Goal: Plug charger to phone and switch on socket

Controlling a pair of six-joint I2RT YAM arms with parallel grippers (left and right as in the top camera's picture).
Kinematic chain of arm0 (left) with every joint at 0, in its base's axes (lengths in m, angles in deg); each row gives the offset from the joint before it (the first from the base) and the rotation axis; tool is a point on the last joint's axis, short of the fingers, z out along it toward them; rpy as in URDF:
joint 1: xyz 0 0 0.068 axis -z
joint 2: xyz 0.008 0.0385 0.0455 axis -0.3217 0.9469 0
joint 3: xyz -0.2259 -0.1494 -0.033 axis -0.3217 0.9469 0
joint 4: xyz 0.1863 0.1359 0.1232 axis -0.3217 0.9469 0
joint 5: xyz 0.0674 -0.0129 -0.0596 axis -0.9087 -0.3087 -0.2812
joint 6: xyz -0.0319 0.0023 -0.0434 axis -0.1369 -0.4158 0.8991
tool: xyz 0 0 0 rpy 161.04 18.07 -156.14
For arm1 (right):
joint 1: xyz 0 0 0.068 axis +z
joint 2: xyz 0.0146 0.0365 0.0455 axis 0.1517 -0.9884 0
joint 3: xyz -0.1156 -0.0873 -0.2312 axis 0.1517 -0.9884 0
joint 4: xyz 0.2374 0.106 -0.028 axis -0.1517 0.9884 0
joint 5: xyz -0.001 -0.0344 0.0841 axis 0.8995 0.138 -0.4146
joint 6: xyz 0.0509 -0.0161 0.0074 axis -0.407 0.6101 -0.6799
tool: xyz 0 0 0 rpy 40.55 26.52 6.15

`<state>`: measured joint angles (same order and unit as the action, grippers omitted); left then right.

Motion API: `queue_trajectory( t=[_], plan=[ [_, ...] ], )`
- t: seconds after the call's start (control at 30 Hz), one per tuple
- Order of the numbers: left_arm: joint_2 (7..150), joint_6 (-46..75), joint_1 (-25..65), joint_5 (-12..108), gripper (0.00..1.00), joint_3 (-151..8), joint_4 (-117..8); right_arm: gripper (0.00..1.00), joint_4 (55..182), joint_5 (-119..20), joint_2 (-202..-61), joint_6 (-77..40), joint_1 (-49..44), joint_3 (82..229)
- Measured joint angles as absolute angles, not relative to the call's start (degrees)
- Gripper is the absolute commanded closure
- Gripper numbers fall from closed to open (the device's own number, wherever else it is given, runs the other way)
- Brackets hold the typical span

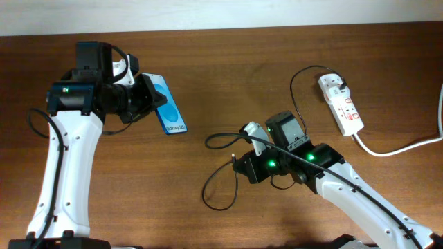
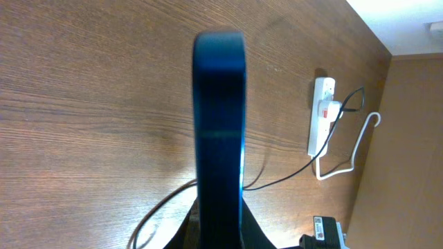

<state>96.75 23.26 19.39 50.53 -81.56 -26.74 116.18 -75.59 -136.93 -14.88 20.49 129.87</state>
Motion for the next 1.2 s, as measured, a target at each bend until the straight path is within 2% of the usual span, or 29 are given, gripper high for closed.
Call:
queue_trajectory(
  t=[0.33, 0.43, 0.57, 0.73, 1.2],
  plan=[
    [96.75, 29.2, 24.02, 46.75, 1.0, -81.56, -26.59, 0.96, 115.17, -74.11, -136.91, -9.85, 21.41, 129.87],
    [97.04, 31.85, 24.0, 46.05, 1.0, -81.56, -26.61, 0.96, 114.32, -68.32, -136.91, -9.37, 27.18, 129.93],
    [99.68, 34.23, 24.02, 45.7, 1.0, -81.56, -25.84, 0.96, 115.02, -52.1, -136.91, -11.47, 36.51, 130.92],
    [102.61, 35.08, 24.3, 43.56, 1.0, -81.6, -22.24, 0.96, 122.65, -35.95, -136.91, -12.39, 43.0, 136.47],
    [105.5, 40.79, 37.64, 27.43, 1.0, -81.6, -23.4, 0.96, 133.31, -28.4, -136.91, -13.46, 46.78, 142.65]
  ],
)
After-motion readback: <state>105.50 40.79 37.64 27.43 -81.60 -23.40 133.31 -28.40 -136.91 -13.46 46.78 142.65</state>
